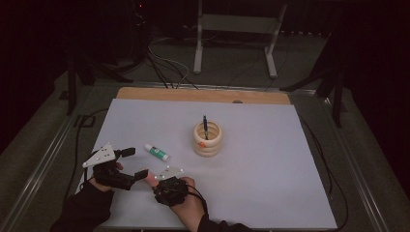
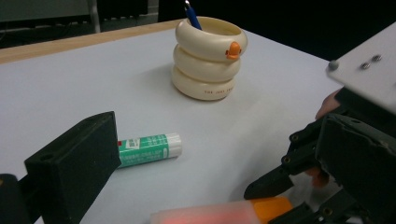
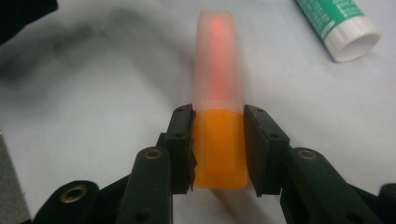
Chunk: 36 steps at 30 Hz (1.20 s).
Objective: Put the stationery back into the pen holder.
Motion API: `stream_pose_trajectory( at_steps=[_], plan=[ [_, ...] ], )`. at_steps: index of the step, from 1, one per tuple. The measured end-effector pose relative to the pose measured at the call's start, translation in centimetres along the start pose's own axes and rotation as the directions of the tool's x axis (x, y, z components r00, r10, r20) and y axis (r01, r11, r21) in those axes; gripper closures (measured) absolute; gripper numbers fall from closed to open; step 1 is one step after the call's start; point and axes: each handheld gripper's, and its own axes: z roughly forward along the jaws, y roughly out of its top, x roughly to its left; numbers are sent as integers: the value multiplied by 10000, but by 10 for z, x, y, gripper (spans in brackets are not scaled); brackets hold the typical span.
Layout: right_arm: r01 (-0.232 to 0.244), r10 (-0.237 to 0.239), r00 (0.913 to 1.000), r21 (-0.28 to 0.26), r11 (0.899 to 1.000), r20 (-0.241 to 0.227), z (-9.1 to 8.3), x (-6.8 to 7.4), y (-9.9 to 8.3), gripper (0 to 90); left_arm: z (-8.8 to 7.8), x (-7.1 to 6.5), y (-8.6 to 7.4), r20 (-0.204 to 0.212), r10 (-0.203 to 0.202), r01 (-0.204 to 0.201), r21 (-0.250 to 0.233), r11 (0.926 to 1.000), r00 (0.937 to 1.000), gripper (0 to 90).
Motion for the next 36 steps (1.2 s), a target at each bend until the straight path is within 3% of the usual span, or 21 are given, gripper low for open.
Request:
stream_pose_trajectory(
  at_steps=[7, 15, 36],
  plan=[
    [193, -192, 9998, 42, 9998, -93, -12, -7, 0, 645, 0, -2, 2, 38, 116, -116, -6, 9999, 9999, 2],
    [87, -87, 9998, 10, 10000, -154, -24, -21, -1, 644, 2, -5, 3, 114, 197, -198, 67, 9998, 9997, 2],
    [231, -209, 9985, 452, 9987, -504, -60, -70, -9, 643, 5, -19, 12, 559, 639, -649, 162, 9978, 9964, 2]
  ],
)
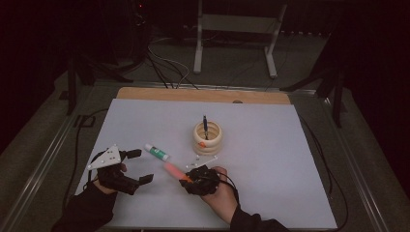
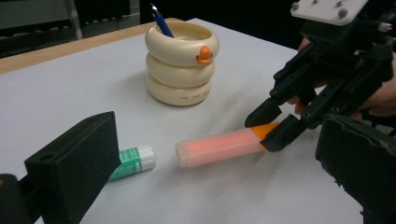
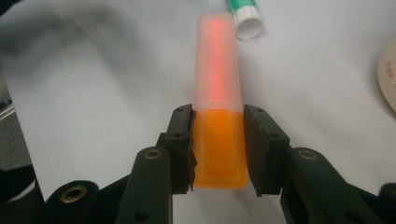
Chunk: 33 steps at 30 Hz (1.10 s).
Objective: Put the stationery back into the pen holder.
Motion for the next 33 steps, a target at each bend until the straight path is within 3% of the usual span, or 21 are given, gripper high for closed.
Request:
stream_pose_trajectory(
  at_steps=[3, 4, 8, 21, 27, 30, 32, 33],
  plan=[
    [0, 0, 10000, 67, 10000, -40, -3, -4, -2, 644, 1, -1, 0, 159, -1, 0, 39, 10000, 9999, 2],
    [-5, 5, 10000, 82, 10000, -12, -5, -6, -3, 644, 2, -3, 1, 394, 6, -11, 132, 9999, 9992, 2],
    [61, -60, 10000, 143, 9999, -56, -13, -14, -8, 643, 5, -6, 3, 486, 92, -111, 389, 9992, 9988, 2],
    [164, -160, 9998, 292, 9994, -116, -30, -27, -11, 643, 16, -25, 13, 549, 1062, -1092, 542, 9925, 9928, 2],
    [257, -249, 9995, 410, 9988, -204, -35, -29, -10, 644, 21, -34, 15, 549, 1690, -1727, 722, 9823, 9841, 2],
    [306, -291, 9992, 569, 9979, -266, -36, -31, -9, 644, 26, -44, 16, 509, 2393, -2434, 1008, 9647, 9696, 10],
    [356, -338, 9990, 641, 9973, -297, -37, -31, -9, 644, 28, -48, 18, 484, 2687, -2724, 1048, 9564, 9620, 10],
    [356, -338, 9990, 641, 9973, -297, -37, -31, -9, 644, 28, -48, 18, 484, 2687, -2724, 1048, 9564, 9620, 10]
  ],
)
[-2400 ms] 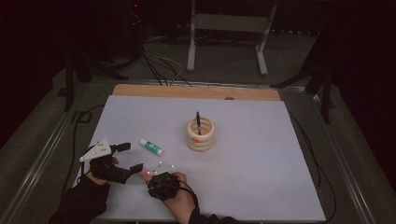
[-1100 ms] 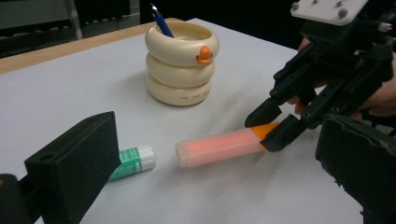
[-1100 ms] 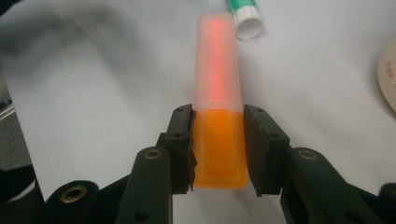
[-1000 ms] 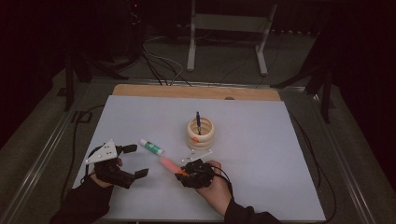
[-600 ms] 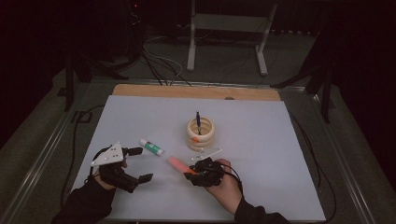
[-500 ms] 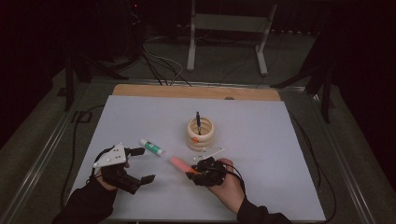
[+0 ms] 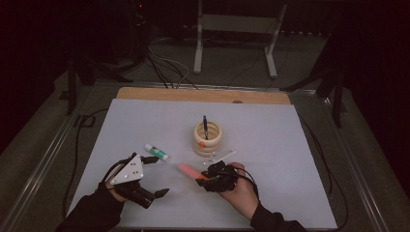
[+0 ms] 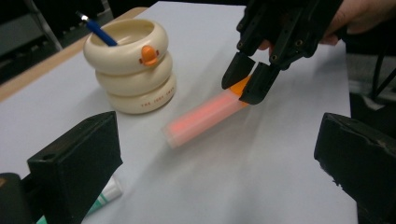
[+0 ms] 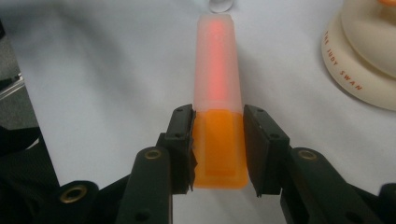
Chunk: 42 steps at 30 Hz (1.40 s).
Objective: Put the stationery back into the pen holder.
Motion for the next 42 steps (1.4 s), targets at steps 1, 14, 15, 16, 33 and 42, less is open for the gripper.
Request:
stream_pose_trajectory(
  at_steps=[1, 14, 15, 16, 33, 42],
  plan=[
    [20, -20, 10000, 25, 10000, 0, 0, 0, 0, 643, 2, -3, 2, -83, 312, -312, -31, 9995, 9995, 10],
    [98, -93, 9997, 208, 9997, -247, -5, -4, 5, 643, 17, -25, 16, -438, 2296, -2244, 1005, 9693, 9723, 10],
    [98, -91, 9995, 219, 9997, -294, -5, -4, 5, 643, 19, -26, 17, -438, 2470, -2408, 1139, 9639, 9680, 10],
    [87, -79, 9995, 236, 9997, -307, -5, -4, 5, 643, 21, -28, 17, -458, 2627, -2552, 1273, 9585, 9638, 10],
    [-138, 159, 9979, 337, 9993, -624, -4, -4, 9, 643, 45, -42, 13, -1459, 4663, -4302, 2228, 8748, 8725, 161],
    [-207, 228, 9970, 295, 9994, -746, -7, -4, 11, 643, 58, -48, 6, -1838, 5601, -5109, 2557, 8207, 8078, 293]
  ],
)
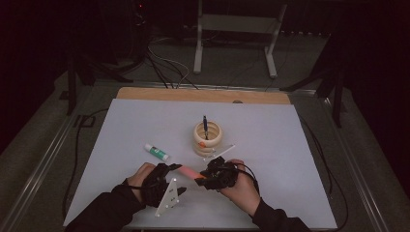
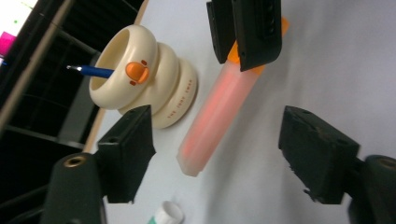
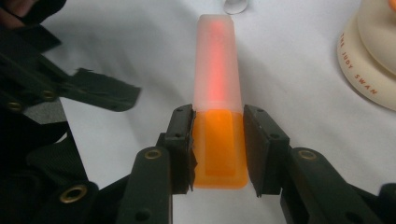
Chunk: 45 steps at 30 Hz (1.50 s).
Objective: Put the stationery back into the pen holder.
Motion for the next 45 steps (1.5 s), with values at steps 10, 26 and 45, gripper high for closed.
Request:
stream_pose_trajectory(
  at_steps=[10, 26, 45],
  plan=[
    [-77, 76, 9998, -15, 10000, -160, 0, 1, 1, 643, 14, -10, 2, -317, 1648, -1624, 688, 9843, 9858, 492],
    [-325, 327, 9992, 85, 9994, -244, 2, 2, 8, 643, 25, -22, 0, -795, 3197, -3117, 986, 9450, 9442, 741],
    [-753, 759, 9971, -2061, 9756, -48, -27, -4, 8, 342, 20, -4, -5, -1035, 1874, -1818, 609, 9814, 9768, 766]
  ],
)
